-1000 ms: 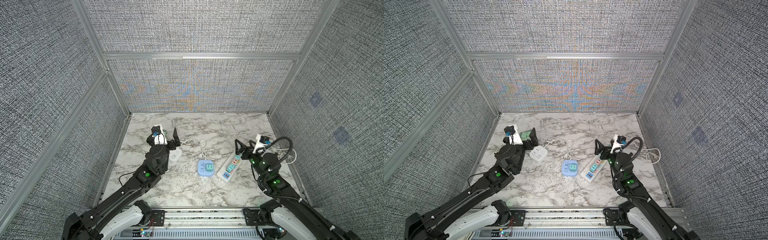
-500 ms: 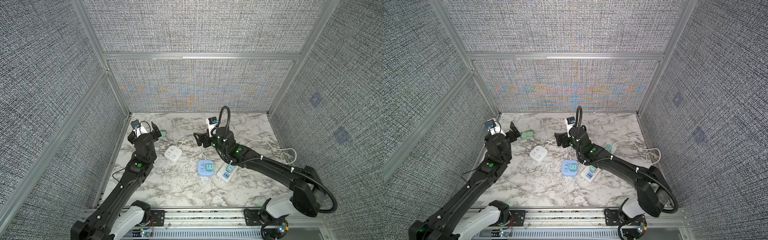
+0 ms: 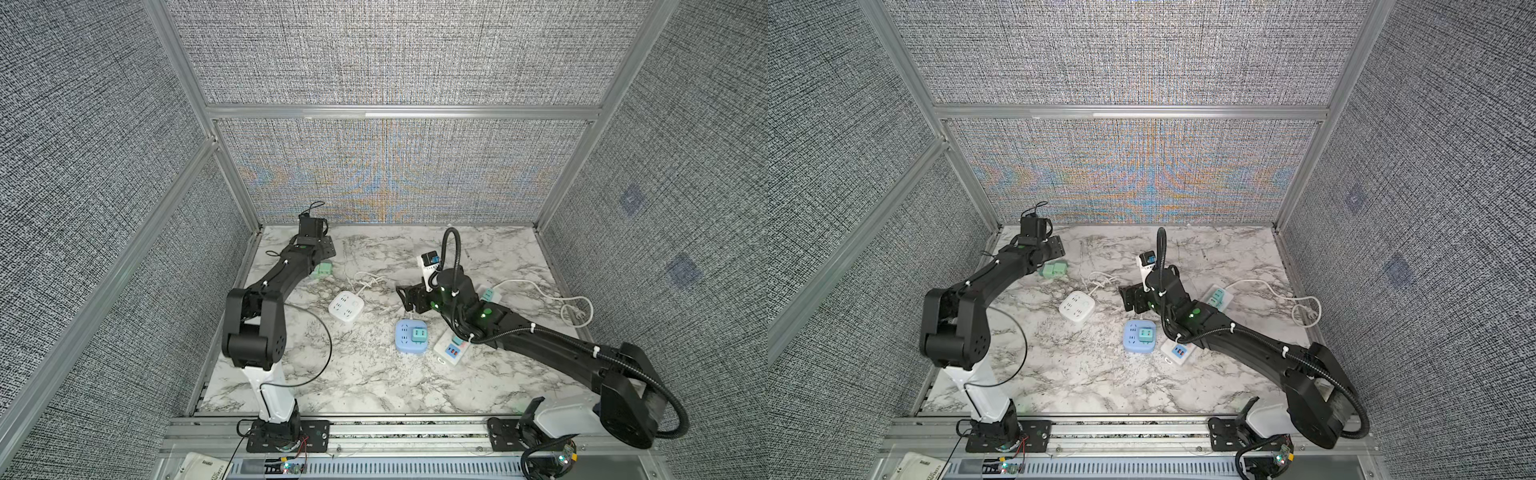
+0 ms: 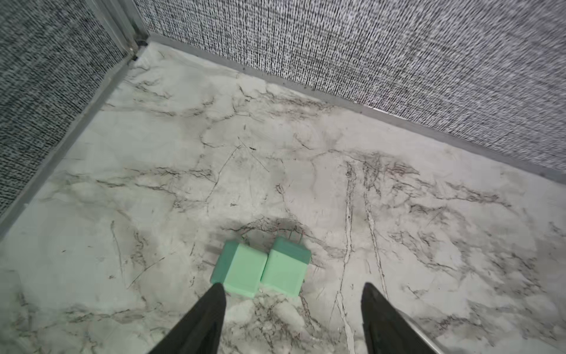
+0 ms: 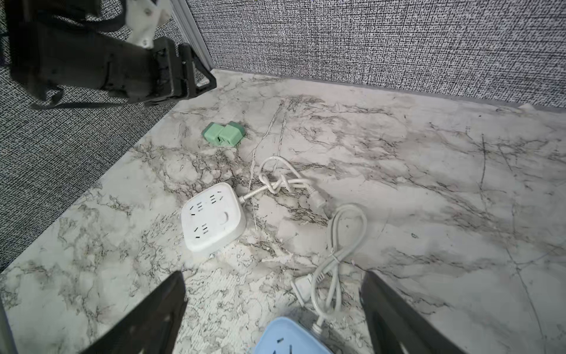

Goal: Insert plugs into power strip
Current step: Pick up the plug from the top-left of the table.

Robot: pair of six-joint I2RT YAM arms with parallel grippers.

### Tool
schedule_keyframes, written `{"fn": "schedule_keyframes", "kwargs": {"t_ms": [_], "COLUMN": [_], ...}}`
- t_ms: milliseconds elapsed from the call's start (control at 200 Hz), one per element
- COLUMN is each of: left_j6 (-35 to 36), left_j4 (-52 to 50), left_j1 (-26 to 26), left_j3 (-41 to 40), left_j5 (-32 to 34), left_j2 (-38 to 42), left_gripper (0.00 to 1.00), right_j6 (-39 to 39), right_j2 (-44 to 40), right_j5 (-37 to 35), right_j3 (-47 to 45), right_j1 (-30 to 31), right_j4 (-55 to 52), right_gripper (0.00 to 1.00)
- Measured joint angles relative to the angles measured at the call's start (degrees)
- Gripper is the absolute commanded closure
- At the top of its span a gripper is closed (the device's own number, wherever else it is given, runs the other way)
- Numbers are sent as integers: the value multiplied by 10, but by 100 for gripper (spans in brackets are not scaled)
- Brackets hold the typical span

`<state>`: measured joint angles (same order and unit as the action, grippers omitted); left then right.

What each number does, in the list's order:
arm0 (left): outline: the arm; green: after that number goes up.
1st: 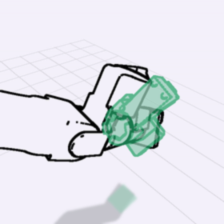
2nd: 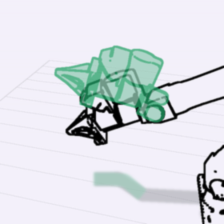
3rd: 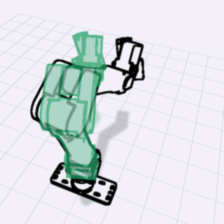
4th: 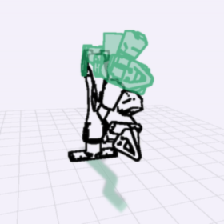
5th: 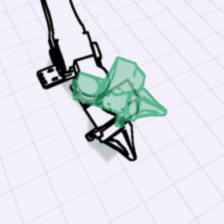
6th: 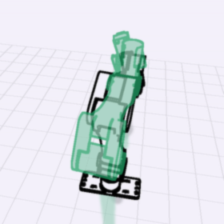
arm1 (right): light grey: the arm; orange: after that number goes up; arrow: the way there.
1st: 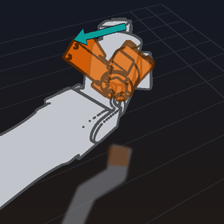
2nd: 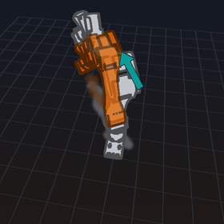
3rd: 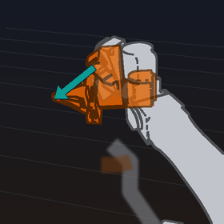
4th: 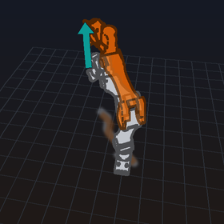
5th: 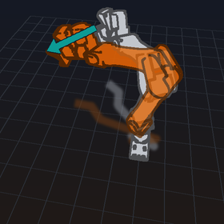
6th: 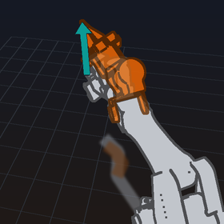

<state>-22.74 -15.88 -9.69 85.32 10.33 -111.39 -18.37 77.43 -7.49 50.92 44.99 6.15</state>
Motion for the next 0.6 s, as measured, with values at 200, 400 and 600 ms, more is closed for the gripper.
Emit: {"fn": "schedule_keyframes", "kwargs": {"t_ms": [200, 400, 600], "left_j6": [-7, -1, 18], "left_j4": [-98, -114, -109], "left_j1": [0, -2, -2], "left_j3": [100, 119, 118], "left_j5": [18, 28, 19], "left_j2": [-130, -158, -159], "left_gripper": [36, 36, 32], "right_j6": [-10, -12, -19], "right_j2": [-66, -99, -107], "right_j5": [-10, -17, -19], "right_j3": [-66, -87, -100], "right_j1": [0, 0, 0], "right_j4": [1, 0, 1], "right_gripper": [9, 9, 10]}}
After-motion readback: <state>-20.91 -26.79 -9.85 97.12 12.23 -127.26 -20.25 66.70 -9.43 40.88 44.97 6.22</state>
